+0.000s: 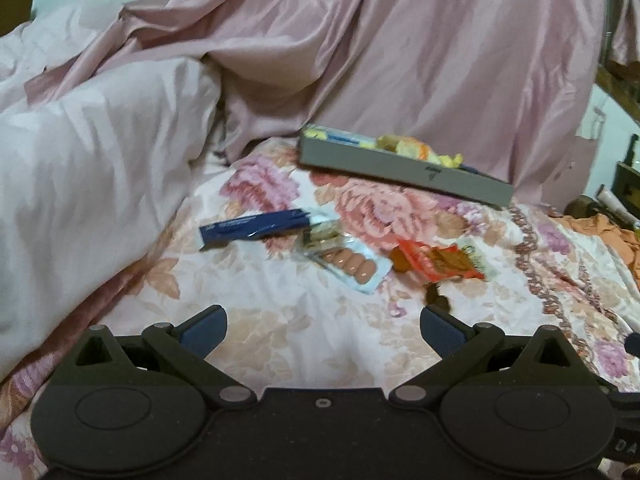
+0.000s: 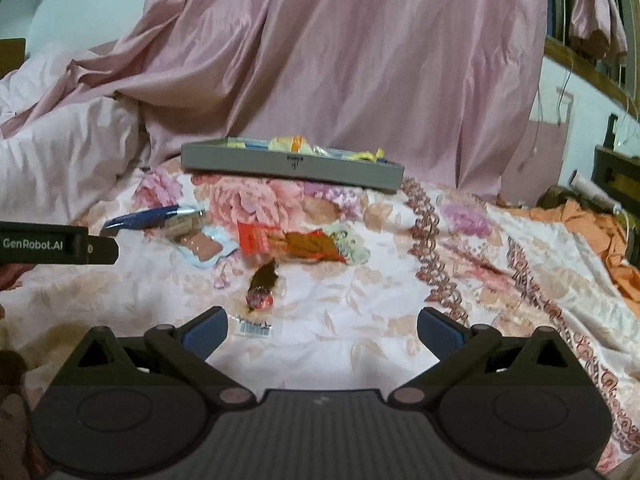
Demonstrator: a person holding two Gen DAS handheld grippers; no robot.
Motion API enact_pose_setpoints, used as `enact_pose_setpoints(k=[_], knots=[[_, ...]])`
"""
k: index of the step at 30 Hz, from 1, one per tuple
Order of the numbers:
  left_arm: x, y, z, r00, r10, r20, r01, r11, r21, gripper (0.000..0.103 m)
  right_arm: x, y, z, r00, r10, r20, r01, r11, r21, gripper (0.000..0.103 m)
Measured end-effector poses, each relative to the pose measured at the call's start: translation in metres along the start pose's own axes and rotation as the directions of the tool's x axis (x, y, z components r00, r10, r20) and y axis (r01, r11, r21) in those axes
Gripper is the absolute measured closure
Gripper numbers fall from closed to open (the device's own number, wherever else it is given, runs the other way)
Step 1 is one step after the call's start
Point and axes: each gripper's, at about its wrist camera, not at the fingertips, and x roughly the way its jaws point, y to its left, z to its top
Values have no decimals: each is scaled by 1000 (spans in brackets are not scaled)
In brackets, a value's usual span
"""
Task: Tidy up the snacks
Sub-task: 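Move both tools back over the remaining snacks on the bedspread, then lower the left tool onto the round clear-wrapped biscuit and close on it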
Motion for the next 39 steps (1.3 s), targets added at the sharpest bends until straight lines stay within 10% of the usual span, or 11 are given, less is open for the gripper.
enact_pose_setpoints(k=[12, 39], knots=[[56, 18, 23, 990, 16, -143, -17, 1000, -3, 1, 58, 11, 10, 997, 49, -66, -57, 988, -140, 0], [169, 17, 70, 996, -41, -78, 41, 999, -9, 1, 155, 12, 16, 966, 223, -127, -230, 973, -35, 5]])
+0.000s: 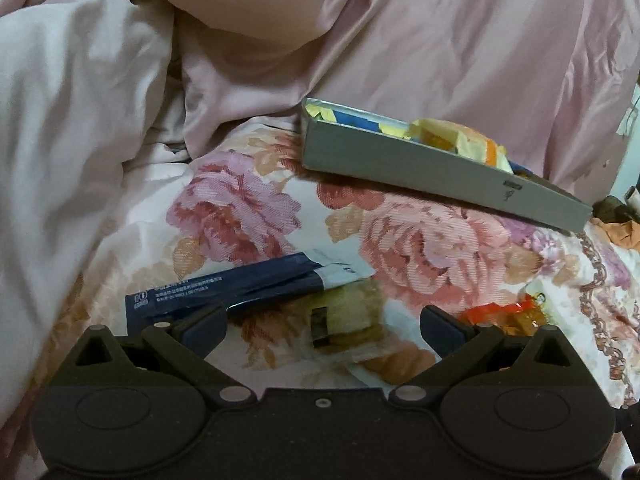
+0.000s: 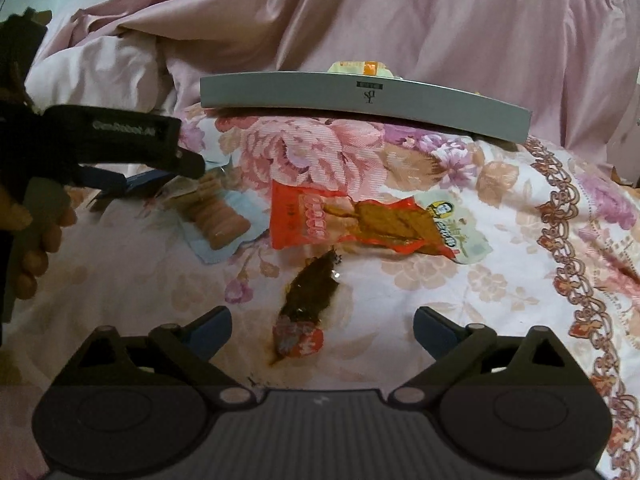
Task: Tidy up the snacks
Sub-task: 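Lower the left tool onto the round clear-wrapped biscuit and close on it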
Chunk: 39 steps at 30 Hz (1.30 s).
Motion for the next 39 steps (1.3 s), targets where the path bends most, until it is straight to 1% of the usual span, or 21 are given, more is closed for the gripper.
enact_pose_setpoints(k=[3, 6, 8, 11, 17, 21, 24, 25, 26, 33, 39], knots=[[8, 3, 0, 1000, -26, -5, 26, 999, -27, 1, 2, 4, 1, 1000, 13, 4, -13, 1000, -2, 12], [14, 4, -5, 998, -59, -26, 58, 998, -40, 1, 7, 8, 2, 999, 33, -7, -33, 999, 15, 20], [16, 6, -8, 997, -72, -29, 71, 997, -42, 4, 11, 9, 2, 999, 49, -22, -49, 998, 31, 27], [17, 9, -9, 996, -87, -24, 85, 995, -57, 8, 13, 12, 0, 999, 44, -16, -44, 998, 37, 30], [22, 13, -10, 995, -97, 0, 96, 990, -101, 16, 12, 12, -1, 999, 40, -7, -40, 998, 42, 32], [21, 14, -10, 995, -98, 8, 99, 989, -111, 22, 13, 12, -2, 999, 37, -6, -37, 998, 42, 32], [20, 14, -10, 995, -101, 9, 101, 988, -116, 29, 13, 12, -2, 999, 36, -6, -36, 998, 42, 32], [20, 13, -10, 995, -103, 8, 104, 988, -117, 34, 13, 12, -2, 999, 36, -5, -36, 998, 43, 32], [20, 13, -11, 994, -105, 7, 105, 987, -118, 36, 13, 12, -2, 999, 36, -5, -36, 998, 43, 32], [17, 14, -14, 994, -104, 15, 105, 986, -127, 37, 13, 13, -2, 999, 34, -2, -34, 999, 38, 35], [9, 10, -17, 996, -90, -10, 88, 989, -117, 38, 13, 14, -2, 999, 32, -3, -32, 999, 30, 38]])
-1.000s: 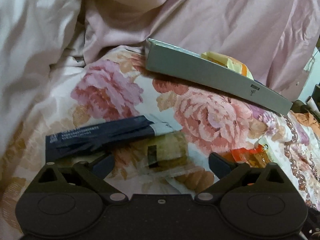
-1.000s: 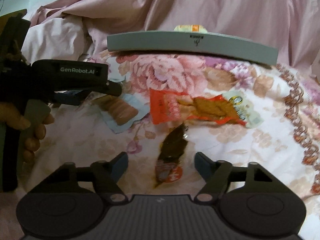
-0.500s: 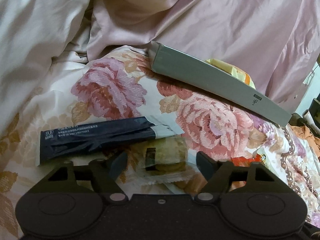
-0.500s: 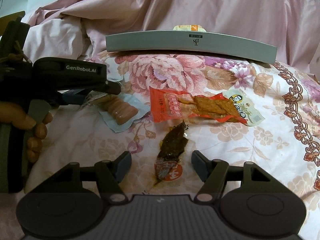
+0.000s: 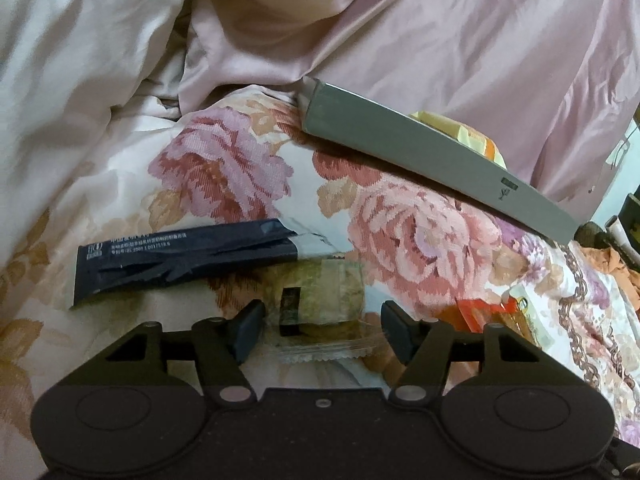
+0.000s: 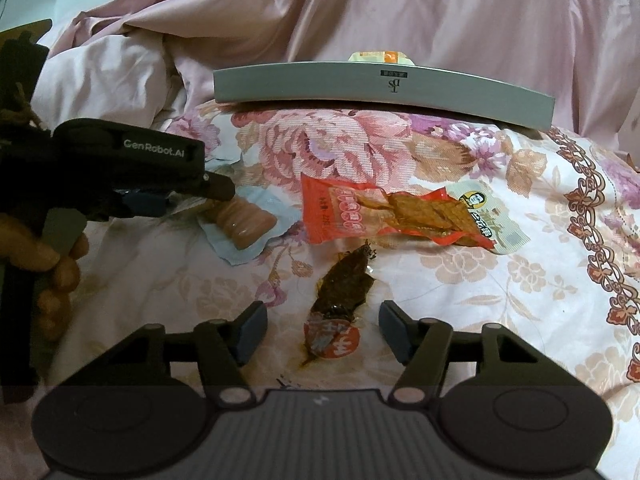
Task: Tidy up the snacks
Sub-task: 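Lower the left tool onto the round clear-wrapped biscuit and close on it, then grasp the brown dried-meat packet with the right tool while the left tool holds the biscuit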
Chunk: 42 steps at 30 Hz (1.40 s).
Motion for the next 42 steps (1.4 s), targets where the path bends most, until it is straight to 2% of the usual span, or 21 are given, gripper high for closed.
enact_pose_setpoints(k=[9, 22, 27, 31, 38, 42], knots=[[-23, -11, -16, 999, 36, -34, -36, 999, 2, 38, -4, -2, 1, 1000, 5, -24, -5, 1000, 19, 46], [-66, -15, -53, 995, 59, -83, -57, 998, 29, 38, -23, 10, -2, 993, 32, -113, -44, 993, -111, 49], [-78, -16, -61, 994, 64, -89, -61, 997, 35, 38, -34, 12, -5, 991, 34, -128, -49, 992, -118, 49], [-77, -17, -61, 994, 69, -90, -65, 997, 45, 37, -35, 11, -6, 992, 34, -122, -49, 992, -118, 46], [-68, -18, -59, 994, 70, -79, -67, 997, 51, 21, -28, 11, -6, 995, 36, -94, -46, 994, -103, 32], [-61, -22, -59, 995, 80, -67, -74, 994, 85, 17, -20, 13, -5, 996, 34, -80, -41, 995, -95, 26]])
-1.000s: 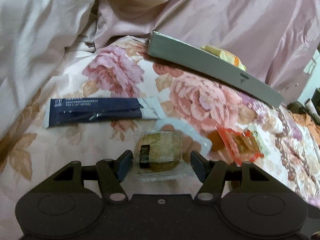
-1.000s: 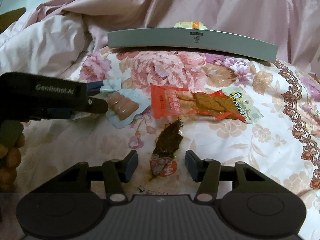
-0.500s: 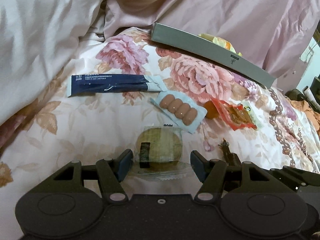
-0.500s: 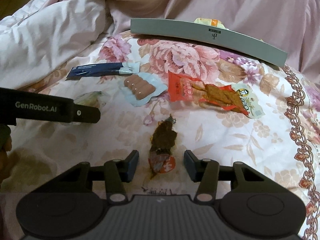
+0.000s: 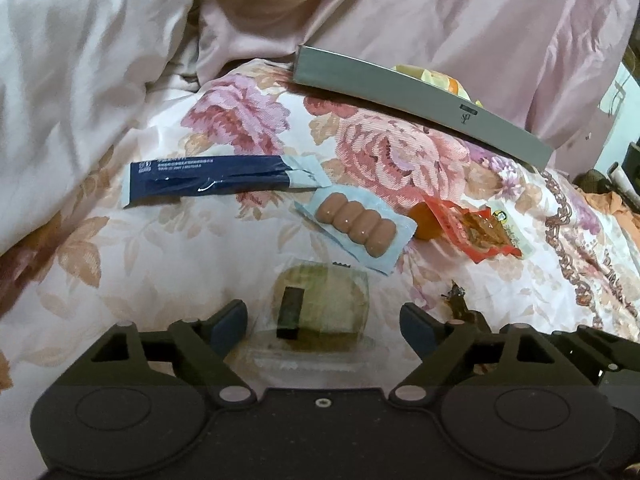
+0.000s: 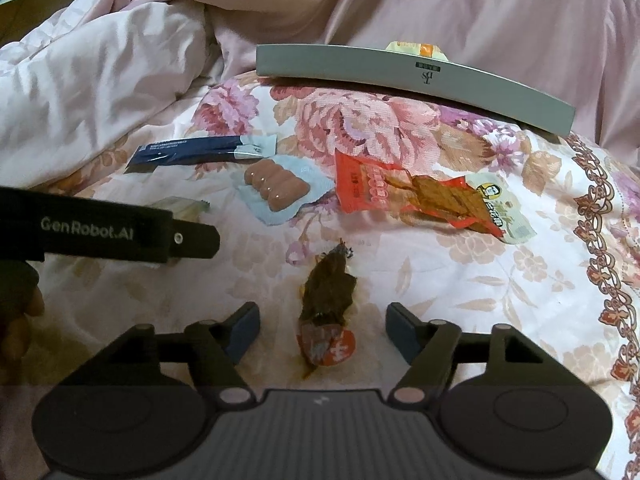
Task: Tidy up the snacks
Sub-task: 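Grasp the brown dried-meat packet with the right tool while the left tool holds the biscuit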
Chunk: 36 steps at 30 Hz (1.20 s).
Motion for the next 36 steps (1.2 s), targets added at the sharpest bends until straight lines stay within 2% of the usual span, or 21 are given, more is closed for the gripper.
enact_pose_setpoints(k=[2, 6, 14, 20, 28, 36], knots=[[3, -1, 1, 1000, 5, 6, -5, 1000, 13, 17, 3, -1, 0, 1000, 1, 2, -1, 1000, 11, 22], [5, -2, 1, 1000, 10, 11, -10, 999, 32, 18, 6, -1, 1, 1000, 4, 9, -5, 1000, 26, 24], [2, -2, 0, 999, 34, 18, -35, 998, 46, 42, 1, 5, -1, 1000, 17, 20, -17, 1000, 1, 51], [-1, -7, -2, 999, 35, 35, -37, 996, 75, 49, -2, 11, -1, 999, -5, 32, 6, 999, -42, 51], [-7, -18, -5, 998, 3, 59, -11, 991, 130, 51, -8, 30, -5, 991, -94, 95, 113, 968, -224, 52], [-11, -18, -6, 996, 1, 84, -11, 993, 118, 51, -14, 30, -4, 987, -95, 127, 121, 967, -224, 52]])
